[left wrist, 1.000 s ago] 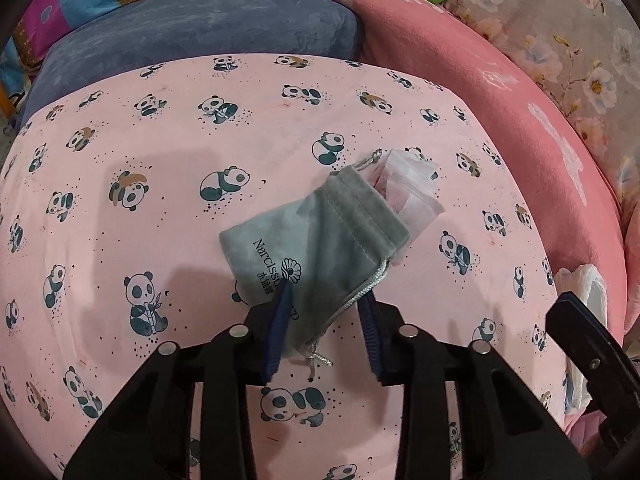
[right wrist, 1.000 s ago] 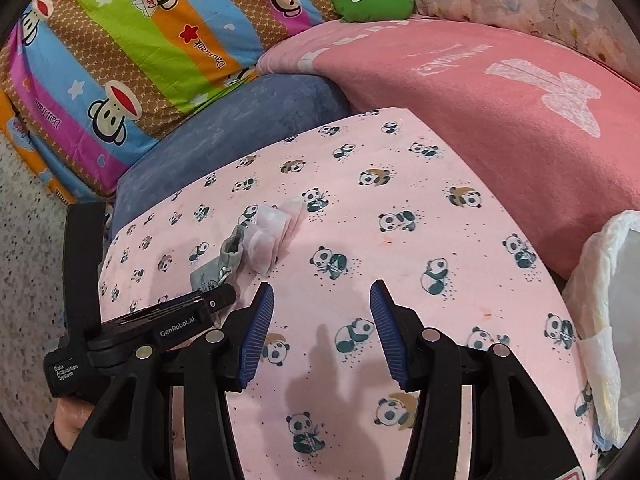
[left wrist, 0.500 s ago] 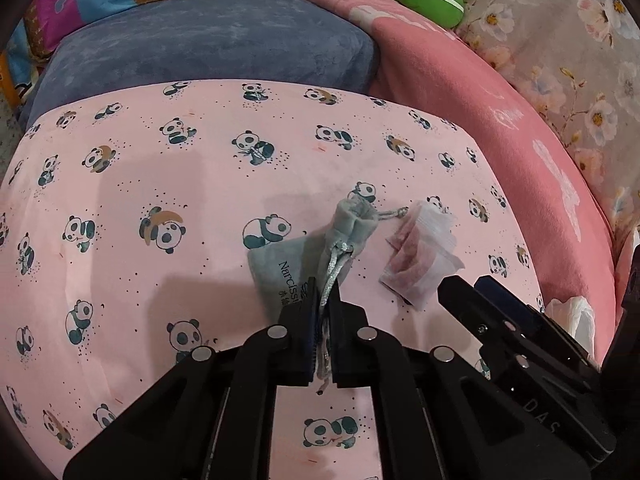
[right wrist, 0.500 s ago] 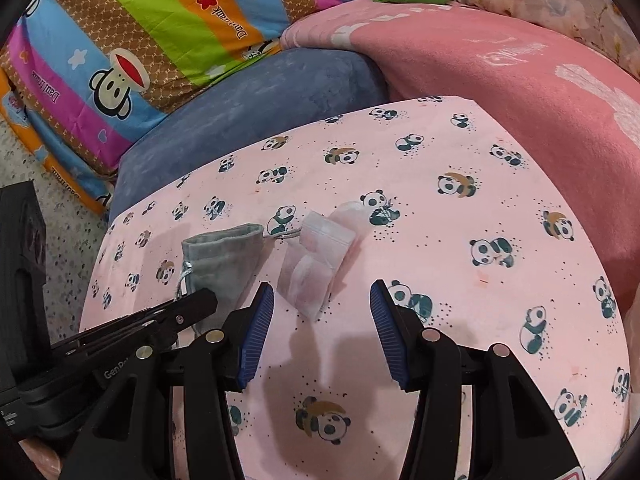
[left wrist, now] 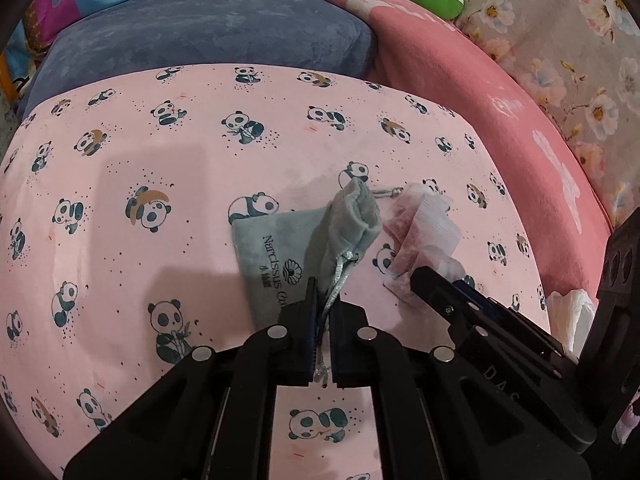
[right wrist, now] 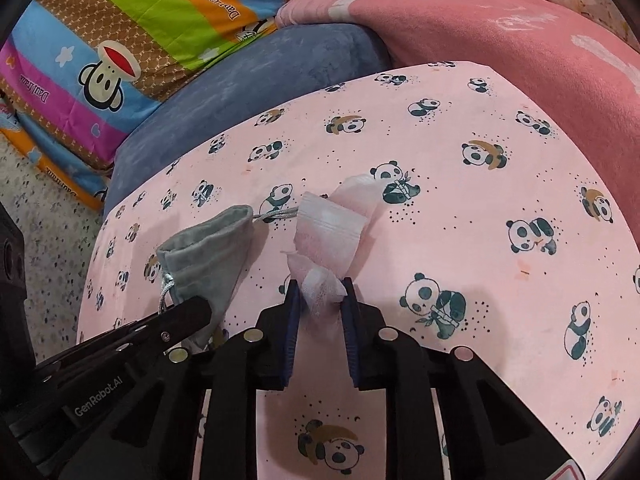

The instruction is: Collect trash

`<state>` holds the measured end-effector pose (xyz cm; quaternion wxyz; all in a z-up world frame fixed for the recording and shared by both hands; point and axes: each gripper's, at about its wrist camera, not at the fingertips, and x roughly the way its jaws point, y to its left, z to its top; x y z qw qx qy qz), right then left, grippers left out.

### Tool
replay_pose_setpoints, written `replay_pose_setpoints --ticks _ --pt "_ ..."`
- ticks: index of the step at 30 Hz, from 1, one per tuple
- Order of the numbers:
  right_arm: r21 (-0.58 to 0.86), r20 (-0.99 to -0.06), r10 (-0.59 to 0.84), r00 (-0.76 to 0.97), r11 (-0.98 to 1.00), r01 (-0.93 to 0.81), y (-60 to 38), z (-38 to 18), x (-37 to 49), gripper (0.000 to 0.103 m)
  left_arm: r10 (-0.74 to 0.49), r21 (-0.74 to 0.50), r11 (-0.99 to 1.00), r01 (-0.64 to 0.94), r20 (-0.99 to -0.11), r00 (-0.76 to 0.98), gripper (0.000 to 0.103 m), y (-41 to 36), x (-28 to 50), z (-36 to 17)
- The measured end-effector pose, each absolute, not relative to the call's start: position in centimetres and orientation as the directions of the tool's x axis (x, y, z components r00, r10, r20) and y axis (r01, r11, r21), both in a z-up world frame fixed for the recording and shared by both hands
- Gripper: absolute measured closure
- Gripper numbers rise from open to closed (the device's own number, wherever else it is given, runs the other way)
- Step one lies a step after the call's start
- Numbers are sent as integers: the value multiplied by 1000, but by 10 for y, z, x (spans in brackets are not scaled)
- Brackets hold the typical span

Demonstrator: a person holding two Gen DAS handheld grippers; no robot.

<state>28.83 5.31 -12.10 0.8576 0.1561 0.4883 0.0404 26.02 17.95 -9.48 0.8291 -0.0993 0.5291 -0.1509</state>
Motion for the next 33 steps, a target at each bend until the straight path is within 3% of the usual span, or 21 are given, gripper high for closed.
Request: replay_pose_setpoints --ticks 18,33 --pt "361 -750 194 633 922 144 2 -67 171 90 -416 -310 901 304 -816 401 99 107 179 -45" --pt "370 -649 78 757 902 224 -85 -3 73 92 -466 -236 839 490 -776 425 99 11 120 2"
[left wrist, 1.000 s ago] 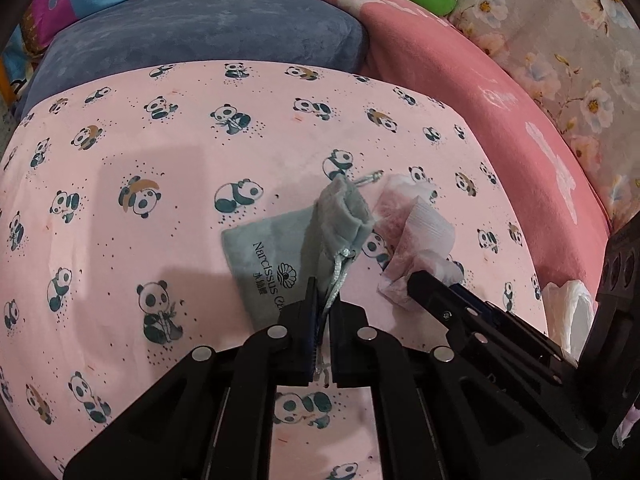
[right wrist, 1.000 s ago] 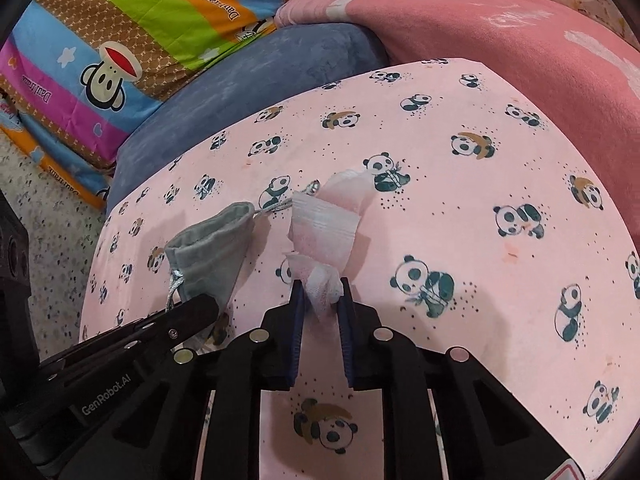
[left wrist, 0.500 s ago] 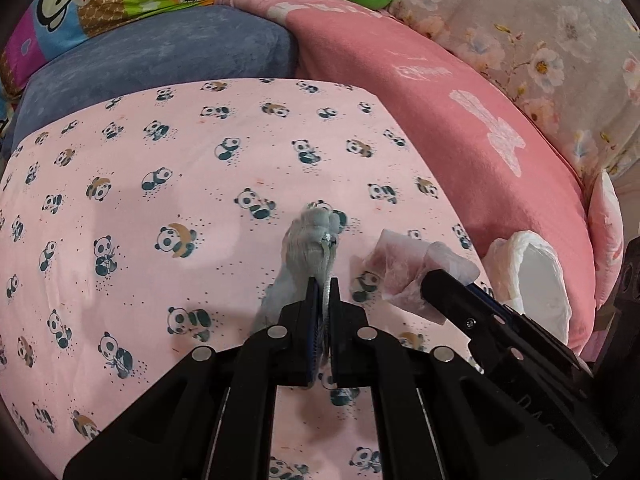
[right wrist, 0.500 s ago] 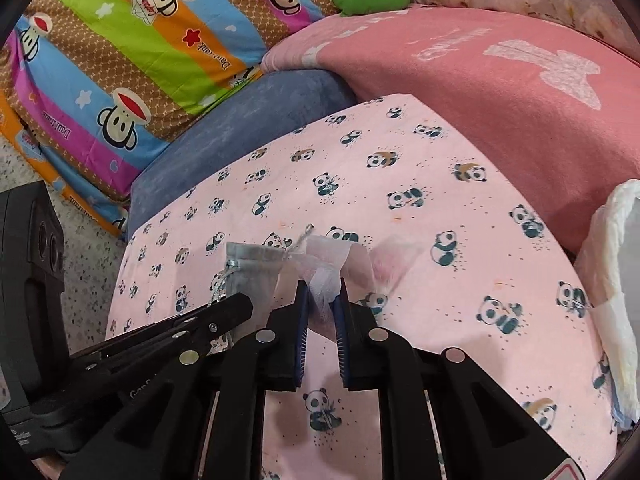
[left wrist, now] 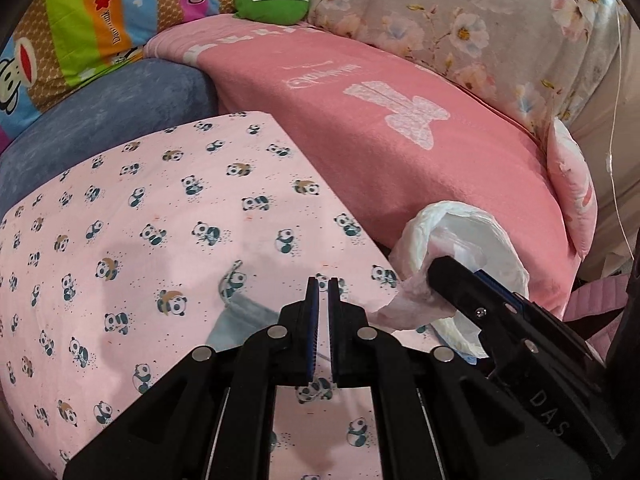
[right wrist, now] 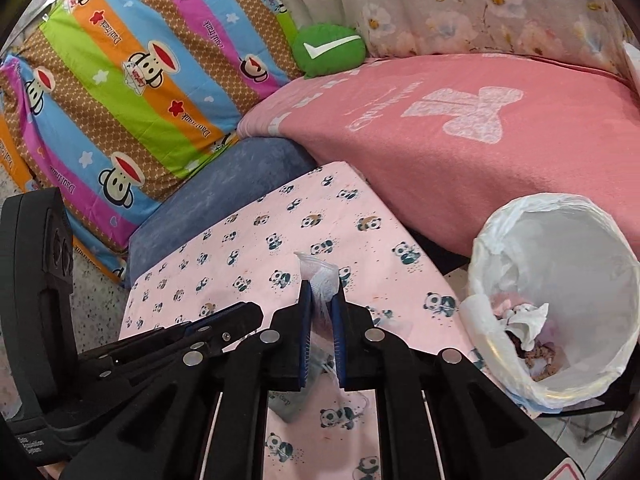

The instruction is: Collect trash

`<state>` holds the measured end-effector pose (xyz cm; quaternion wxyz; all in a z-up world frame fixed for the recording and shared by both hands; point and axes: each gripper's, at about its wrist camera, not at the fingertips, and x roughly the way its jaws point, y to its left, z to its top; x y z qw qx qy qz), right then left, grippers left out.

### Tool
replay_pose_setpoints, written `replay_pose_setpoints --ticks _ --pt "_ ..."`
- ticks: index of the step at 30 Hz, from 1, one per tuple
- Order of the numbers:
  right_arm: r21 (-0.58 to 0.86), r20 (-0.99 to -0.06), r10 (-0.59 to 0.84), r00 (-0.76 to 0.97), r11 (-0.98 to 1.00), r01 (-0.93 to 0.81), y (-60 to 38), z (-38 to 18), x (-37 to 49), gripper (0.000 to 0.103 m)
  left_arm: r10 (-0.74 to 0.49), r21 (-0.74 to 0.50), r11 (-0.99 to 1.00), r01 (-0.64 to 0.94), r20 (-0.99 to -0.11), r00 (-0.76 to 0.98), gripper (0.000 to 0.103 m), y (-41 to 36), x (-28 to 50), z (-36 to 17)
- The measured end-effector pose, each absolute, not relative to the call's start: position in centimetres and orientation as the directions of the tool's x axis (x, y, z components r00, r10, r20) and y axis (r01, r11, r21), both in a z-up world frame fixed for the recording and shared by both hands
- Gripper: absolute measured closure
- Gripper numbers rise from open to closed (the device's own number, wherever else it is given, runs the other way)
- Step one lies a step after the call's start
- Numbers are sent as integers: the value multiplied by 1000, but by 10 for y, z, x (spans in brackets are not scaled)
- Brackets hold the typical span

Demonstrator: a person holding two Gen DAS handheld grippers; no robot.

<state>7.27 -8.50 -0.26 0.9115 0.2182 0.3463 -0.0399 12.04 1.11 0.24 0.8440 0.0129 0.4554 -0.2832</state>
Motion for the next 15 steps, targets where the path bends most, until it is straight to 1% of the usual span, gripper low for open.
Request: replay_pose_setpoints --ticks 8,15 --pt "388 -610 5 792 874 293 -139 17 27 92 -508 -216 790 574 -756 414 99 -35 97 21" --pt "419 -593 -51 803 832 362 -186 18 -4 92 -533 -205 750 629 -750 392 99 -71 84 30"
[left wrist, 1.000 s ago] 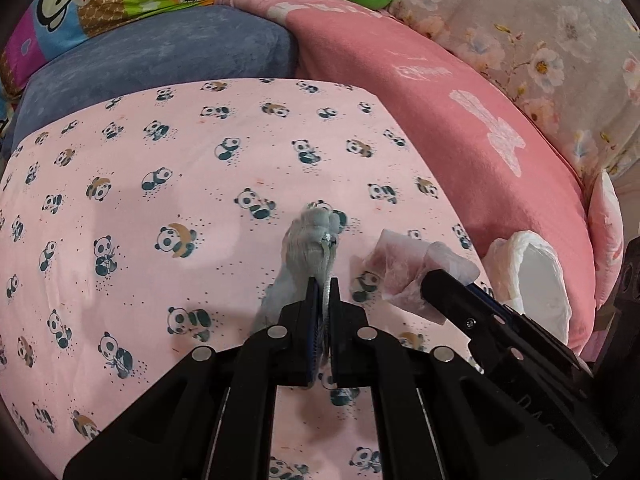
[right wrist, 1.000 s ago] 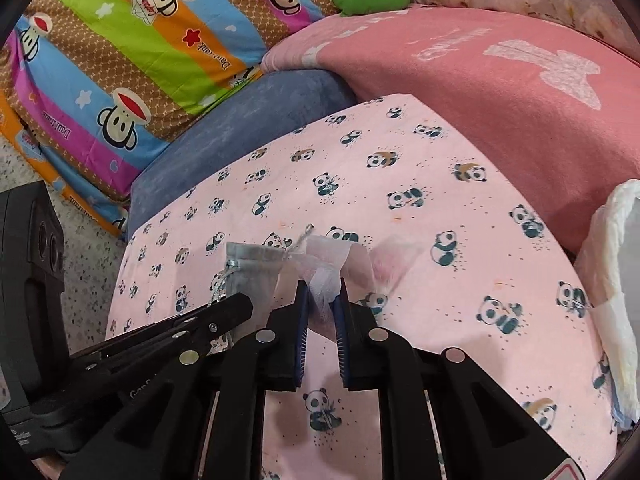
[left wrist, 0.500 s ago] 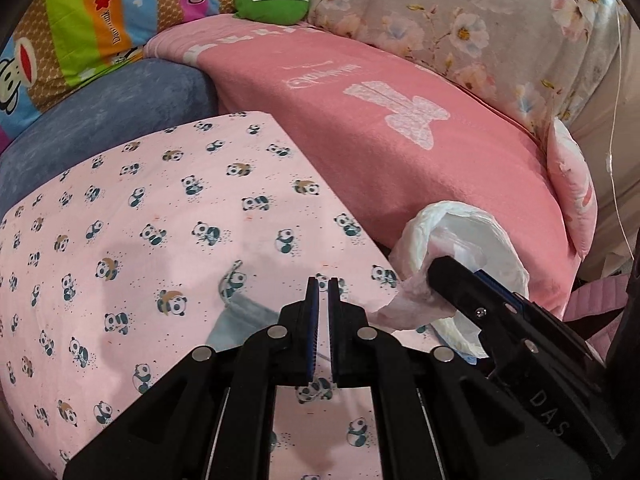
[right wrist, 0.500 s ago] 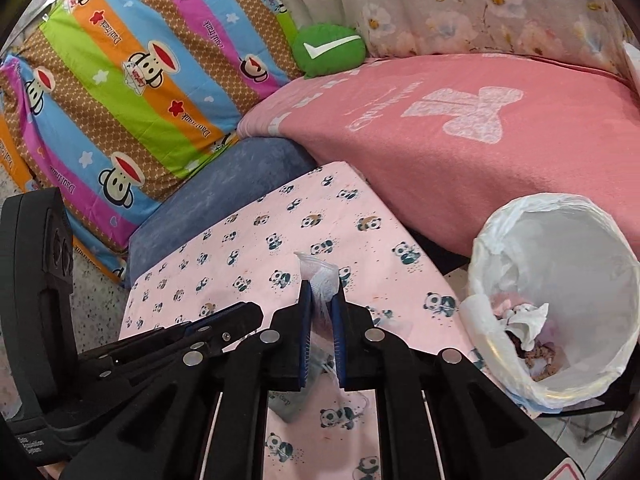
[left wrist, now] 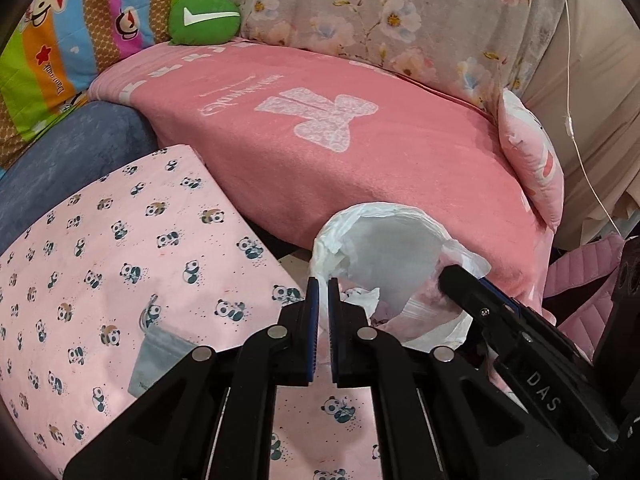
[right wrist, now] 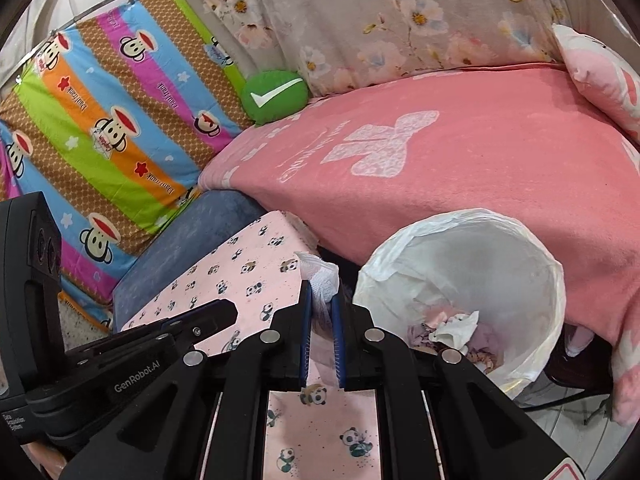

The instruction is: Collect trash

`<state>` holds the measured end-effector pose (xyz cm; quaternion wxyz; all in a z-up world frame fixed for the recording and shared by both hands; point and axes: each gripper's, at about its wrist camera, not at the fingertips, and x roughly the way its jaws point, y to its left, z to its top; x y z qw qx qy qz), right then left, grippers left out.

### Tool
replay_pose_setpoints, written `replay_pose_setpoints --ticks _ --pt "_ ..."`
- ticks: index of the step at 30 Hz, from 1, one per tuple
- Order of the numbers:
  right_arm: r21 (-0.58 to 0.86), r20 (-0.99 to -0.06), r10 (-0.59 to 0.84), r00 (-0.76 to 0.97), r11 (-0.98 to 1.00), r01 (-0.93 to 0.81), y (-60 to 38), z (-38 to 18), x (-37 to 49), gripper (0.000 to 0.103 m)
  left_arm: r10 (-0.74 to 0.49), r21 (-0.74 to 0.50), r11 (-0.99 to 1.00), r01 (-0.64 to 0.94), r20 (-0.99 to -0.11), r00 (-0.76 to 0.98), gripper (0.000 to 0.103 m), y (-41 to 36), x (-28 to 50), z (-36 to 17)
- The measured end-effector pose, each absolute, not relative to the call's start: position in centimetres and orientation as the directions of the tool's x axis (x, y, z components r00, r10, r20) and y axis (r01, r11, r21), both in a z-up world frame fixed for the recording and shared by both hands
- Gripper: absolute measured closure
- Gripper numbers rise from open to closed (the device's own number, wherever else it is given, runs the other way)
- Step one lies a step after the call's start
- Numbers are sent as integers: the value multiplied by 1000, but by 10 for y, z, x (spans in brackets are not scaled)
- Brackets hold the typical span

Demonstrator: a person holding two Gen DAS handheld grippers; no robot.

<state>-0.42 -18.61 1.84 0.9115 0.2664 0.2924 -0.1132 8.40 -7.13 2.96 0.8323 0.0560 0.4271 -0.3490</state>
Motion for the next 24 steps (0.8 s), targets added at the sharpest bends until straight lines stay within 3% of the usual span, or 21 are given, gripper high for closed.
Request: replay_pose_setpoints --ticks 12,14,15,16,18,24 --pt "451 -580 -108 808 783 428 -244 17 -38 92 -519 -185 753 631 -756 398 98 -85 78 22" --pt "456 -577 -104 810 781 426 -248 18 -40 92 -477 -159 778 608 -780 406 90 -74 83 11" --pt "460 -577 -99 810 781 423 -248 19 -41 92 -456 -149 793 591 -789 413 71 -65 86 4" --pt "461 -578 -97 810 781 422 -250 19 -43 92 -432 -135 810 571 -795 425 44 -55 89 -3" --pt "457 -574 -90 814 789 410 -248 22 -45 92 -387 -98 841 532 -796 465 28 -34 92 -16" --pt "459 -568 -70 820 800 386 -239 28 -39 92 -255 -54 894 445 -877 408 28 14 111 -75"
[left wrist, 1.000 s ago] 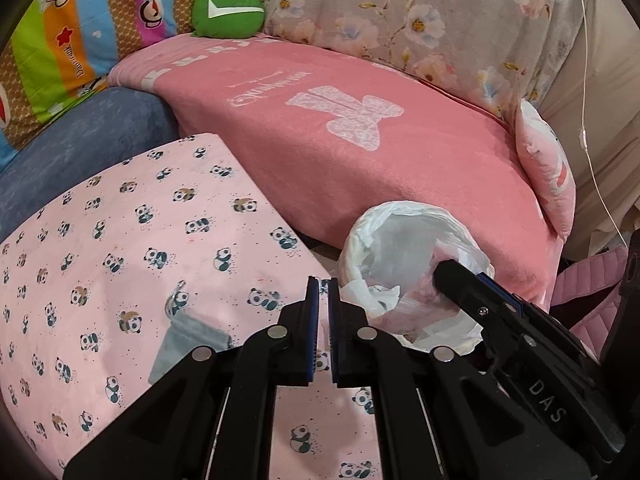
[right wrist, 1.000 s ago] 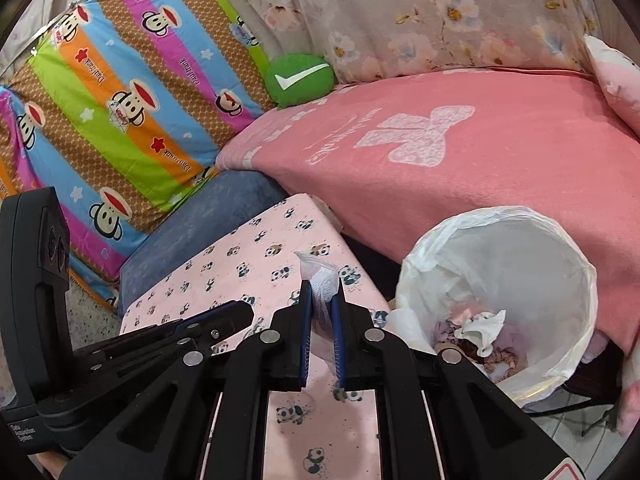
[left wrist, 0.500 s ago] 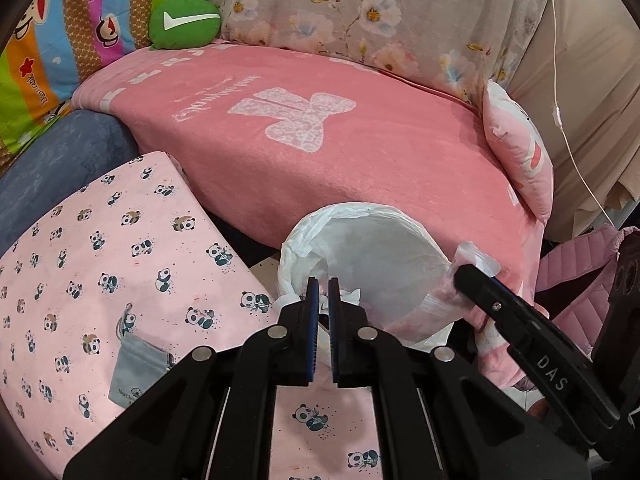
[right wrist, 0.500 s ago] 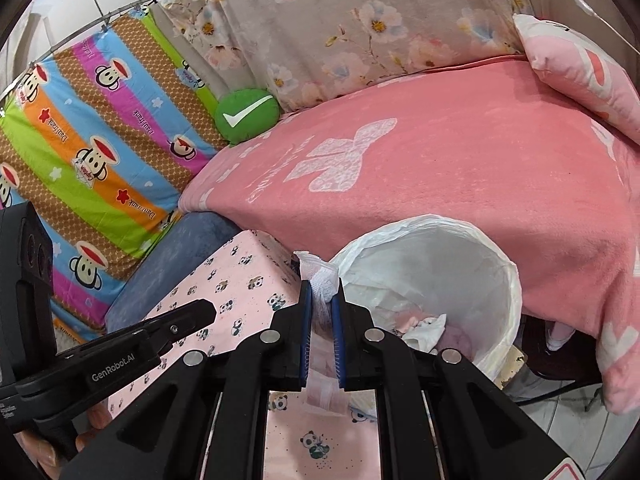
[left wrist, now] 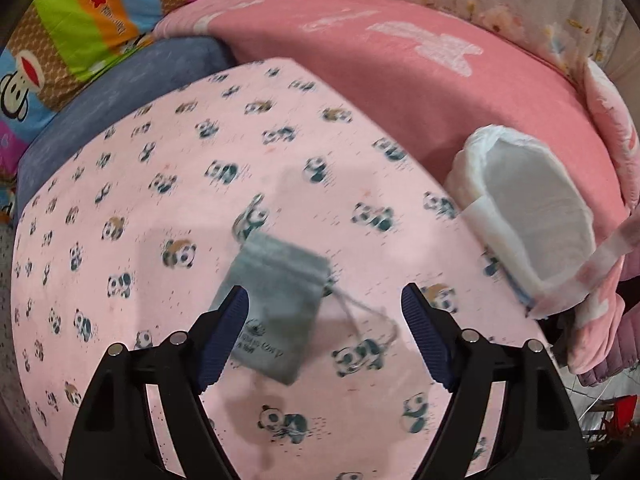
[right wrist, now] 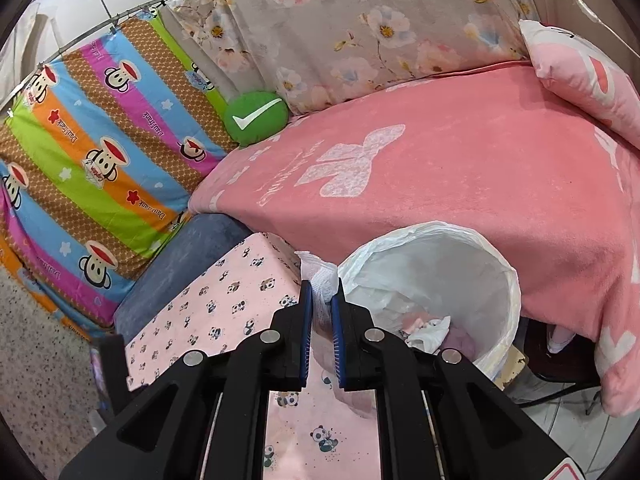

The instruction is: Collect trash

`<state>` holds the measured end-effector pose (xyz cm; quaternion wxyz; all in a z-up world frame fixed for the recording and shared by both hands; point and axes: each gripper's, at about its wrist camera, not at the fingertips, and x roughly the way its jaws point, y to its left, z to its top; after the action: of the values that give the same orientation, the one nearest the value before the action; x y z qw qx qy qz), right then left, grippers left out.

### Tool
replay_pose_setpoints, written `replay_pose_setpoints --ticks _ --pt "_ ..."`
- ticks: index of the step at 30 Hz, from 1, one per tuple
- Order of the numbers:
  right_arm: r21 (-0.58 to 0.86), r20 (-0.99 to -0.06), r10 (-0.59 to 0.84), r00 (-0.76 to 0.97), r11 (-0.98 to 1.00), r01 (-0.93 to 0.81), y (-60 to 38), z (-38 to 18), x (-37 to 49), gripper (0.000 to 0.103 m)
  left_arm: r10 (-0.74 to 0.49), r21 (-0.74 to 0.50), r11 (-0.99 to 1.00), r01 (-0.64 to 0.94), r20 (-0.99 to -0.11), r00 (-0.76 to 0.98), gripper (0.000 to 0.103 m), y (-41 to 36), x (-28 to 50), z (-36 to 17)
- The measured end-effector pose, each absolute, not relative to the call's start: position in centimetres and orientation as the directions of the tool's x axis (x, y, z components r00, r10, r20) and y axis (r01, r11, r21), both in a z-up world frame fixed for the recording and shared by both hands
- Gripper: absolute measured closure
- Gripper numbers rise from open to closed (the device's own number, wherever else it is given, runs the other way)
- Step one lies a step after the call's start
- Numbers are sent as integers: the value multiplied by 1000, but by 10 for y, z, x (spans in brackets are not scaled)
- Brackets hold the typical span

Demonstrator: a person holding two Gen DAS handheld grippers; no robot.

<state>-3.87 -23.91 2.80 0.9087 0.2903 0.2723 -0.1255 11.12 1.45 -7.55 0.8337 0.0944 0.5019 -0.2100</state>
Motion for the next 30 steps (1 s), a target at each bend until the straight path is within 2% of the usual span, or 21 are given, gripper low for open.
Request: replay_pose_setpoints --ticks 6,9,12,14,19,24,30 --pt "454 -569 -51 821 812 365 -227 33 -29 92 -226 -73 917 393 -905 361 30 34 118 -104" --pt "452 -569 -46 821 817 359 -222 34 -25 92 -224 -79 918 389 -913 342 40 35 119 -110" --pt "448 -574 -39 818 821 354 -214 34 -22 92 -213 -60 917 394 -909 358 45 35 116 -110" --pt "448 -576 -36 817 822 352 -213 34 -21 92 -211 -52 917 396 -905 370 55 35 116 -110" --pt "450 -583 -20 812 825 343 -207 31 -16 92 -241 -76 906 416 -902 359 96 35 112 -107" --pt "446 -583 -11 812 832 331 -199 33 -17 92 -297 -138 891 432 -897 327 98 28 109 -98" --pt "448 -569 -20 822 831 330 -200 40 -21 92 -364 -161 854 494 -865 347 98 -2 99 -59"
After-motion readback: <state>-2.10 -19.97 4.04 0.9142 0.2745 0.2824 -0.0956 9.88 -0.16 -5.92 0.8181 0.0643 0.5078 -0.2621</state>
